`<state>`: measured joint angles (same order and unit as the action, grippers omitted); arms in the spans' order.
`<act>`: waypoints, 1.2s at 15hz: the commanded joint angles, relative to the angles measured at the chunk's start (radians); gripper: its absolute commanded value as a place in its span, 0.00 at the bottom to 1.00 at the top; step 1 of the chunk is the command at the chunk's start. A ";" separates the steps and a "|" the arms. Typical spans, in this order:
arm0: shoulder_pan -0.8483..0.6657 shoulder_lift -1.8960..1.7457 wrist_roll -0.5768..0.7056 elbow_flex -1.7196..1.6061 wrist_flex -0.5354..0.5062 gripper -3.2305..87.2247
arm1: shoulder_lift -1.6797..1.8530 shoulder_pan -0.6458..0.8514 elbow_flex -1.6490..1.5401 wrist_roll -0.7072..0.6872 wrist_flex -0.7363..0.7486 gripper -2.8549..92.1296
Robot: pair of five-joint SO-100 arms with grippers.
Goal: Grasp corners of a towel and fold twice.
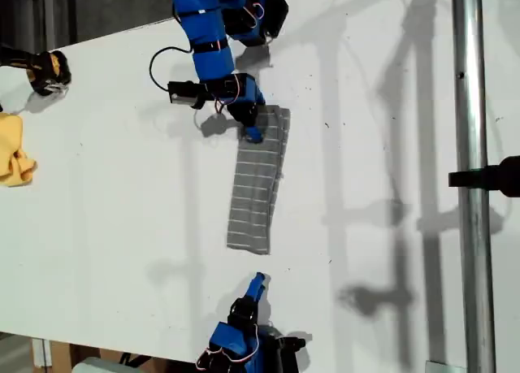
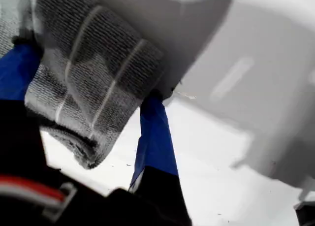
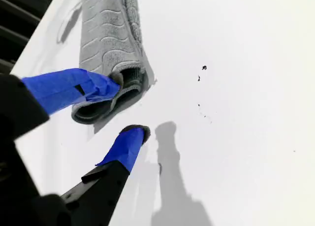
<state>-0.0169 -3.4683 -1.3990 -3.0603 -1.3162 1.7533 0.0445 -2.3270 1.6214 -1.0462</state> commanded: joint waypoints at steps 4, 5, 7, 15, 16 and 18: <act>0.020 -0.008 -0.020 0.014 -0.006 0.21 | -0.198 -0.021 0.256 -0.026 0.057 0.14; 0.021 -0.008 -0.023 0.014 -0.008 0.21 | -0.196 -0.020 0.256 -0.012 0.061 0.06; 0.029 -0.008 -0.032 0.015 -0.011 0.21 | -0.164 -0.017 0.245 -0.025 0.071 0.03; 0.018 -0.008 -0.017 0.020 -0.006 0.21 | 0.927 -0.074 -0.290 0.172 -0.393 0.03; 0.018 -0.008 -0.015 0.020 -0.005 0.21 | 1.023 -0.092 -0.321 0.190 -0.397 0.03; 0.018 -0.008 -0.017 0.021 -0.005 0.21 | 1.040 -0.089 -0.307 0.183 -0.383 0.03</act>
<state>0.0046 -3.4699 -1.4235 -3.0603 -1.3208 2.7719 -0.0383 -2.6553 1.8040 -1.4327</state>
